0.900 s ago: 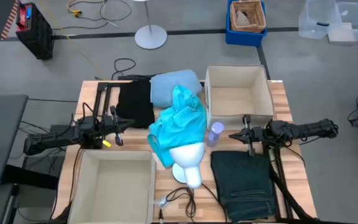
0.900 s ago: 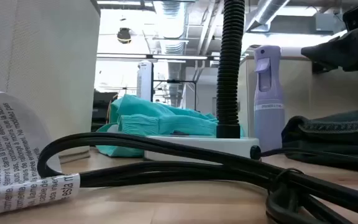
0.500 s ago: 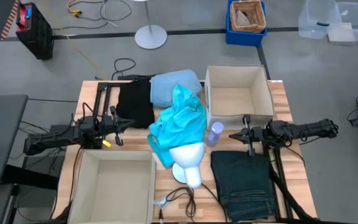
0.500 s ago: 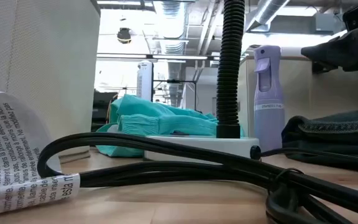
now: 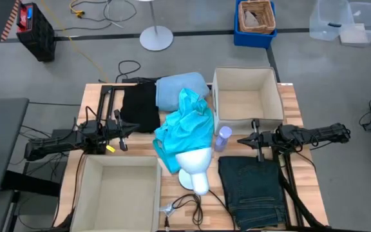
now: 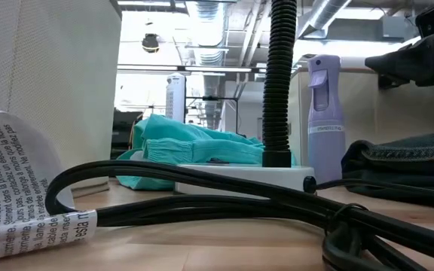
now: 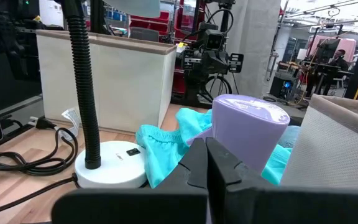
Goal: Sort clothes
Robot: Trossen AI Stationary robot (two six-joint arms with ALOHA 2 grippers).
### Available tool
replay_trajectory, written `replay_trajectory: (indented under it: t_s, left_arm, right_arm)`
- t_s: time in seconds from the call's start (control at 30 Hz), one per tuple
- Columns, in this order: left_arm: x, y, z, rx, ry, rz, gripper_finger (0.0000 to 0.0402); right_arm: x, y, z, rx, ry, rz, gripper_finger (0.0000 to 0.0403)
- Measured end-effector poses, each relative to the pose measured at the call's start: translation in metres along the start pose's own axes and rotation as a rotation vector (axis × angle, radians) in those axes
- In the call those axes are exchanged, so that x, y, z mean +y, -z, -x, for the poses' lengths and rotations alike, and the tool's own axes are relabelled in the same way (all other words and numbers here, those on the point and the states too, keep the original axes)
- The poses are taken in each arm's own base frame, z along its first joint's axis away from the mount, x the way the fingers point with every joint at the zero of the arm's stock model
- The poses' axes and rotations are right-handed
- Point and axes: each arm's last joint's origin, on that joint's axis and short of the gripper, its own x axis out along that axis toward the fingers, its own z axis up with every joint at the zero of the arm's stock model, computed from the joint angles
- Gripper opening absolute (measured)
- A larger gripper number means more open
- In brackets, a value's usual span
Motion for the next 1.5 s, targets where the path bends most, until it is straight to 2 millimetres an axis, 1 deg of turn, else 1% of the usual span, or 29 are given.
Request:
replay_trajectory:
  t_s: [0.27,0.37,0.5,0.57,0.6,0.67,0.77,0.87,1.0,1.13,1.23,1.37,1.43,1.5]
  left_arm:
    - [0.0,0.0,0.0,0.0,0.0,-0.001,0.0]
    - [0.001,-0.001,0.0,-0.009,-0.015,-0.036,0.0]
    - [0.001,-0.001,0.0,-0.009,-0.016,-0.039,0.0]
    - [0.001,-0.002,0.0,-0.015,-0.016,-0.018,0.0]
    - [0.001,-0.004,0.0,-0.037,-0.017,0.023,0.0]
    - [0.002,-0.013,0.001,-0.138,-0.035,0.158,0.0]
    - [0.006,-0.029,0.005,-0.316,-0.036,0.435,0.0]
    - [0.01,-0.039,0.009,-0.444,-0.096,0.634,0.0]
    - [0.015,-0.049,0.013,-0.525,-0.187,0.764,0.0]
    - [0.017,-0.065,0.017,-0.598,-0.145,0.899,0.0]
    - [0.017,-0.074,0.015,-0.585,-0.123,0.932,0.0]
    - [0.017,-0.099,0.008,-0.565,-0.101,0.917,0.0]
    - [0.017,-0.111,0.0,-0.539,-0.115,0.903,0.0]
    - [0.018,-0.124,-0.01,-0.496,-0.162,0.827,0.0]
  right_arm:
    - [0.0,0.0,0.0,0.0,0.0,0.0,0.0008]
    - [0.0,0.0,0.0,0.0,0.0,0.0,0.0008]
    - [0.0,0.0,0.0,0.0,0.0,0.0,0.0008]
    - [0.0,0.0,0.0,0.0,0.0,0.0,0.0008]
    - [0.0,0.0,0.0,0.0,0.0,0.0,0.0008]
    - [0.0,0.0,0.0,0.0,0.0,0.0,0.0008]
    - [0.0,0.0,0.0,0.0,0.0,0.0,0.0008]
    - [0.0,0.0,0.0,0.0,0.0,0.0,0.0008]
    - [0.0,0.0,0.0,0.001,0.009,0.0,0.0008]
    - [-0.003,-0.001,0.0,-0.006,0.049,0.007,0.0008]
    - [-0.004,-0.001,0.0,-0.006,0.059,0.007,0.0008]
    - [-0.005,-0.001,0.0,-0.008,0.07,-0.005,0.0008]
    - [-0.005,-0.003,0.0,-0.036,0.068,-0.092,0.0008]
    - [-0.005,-0.01,0.0,-0.107,0.061,-0.204,0.0008]
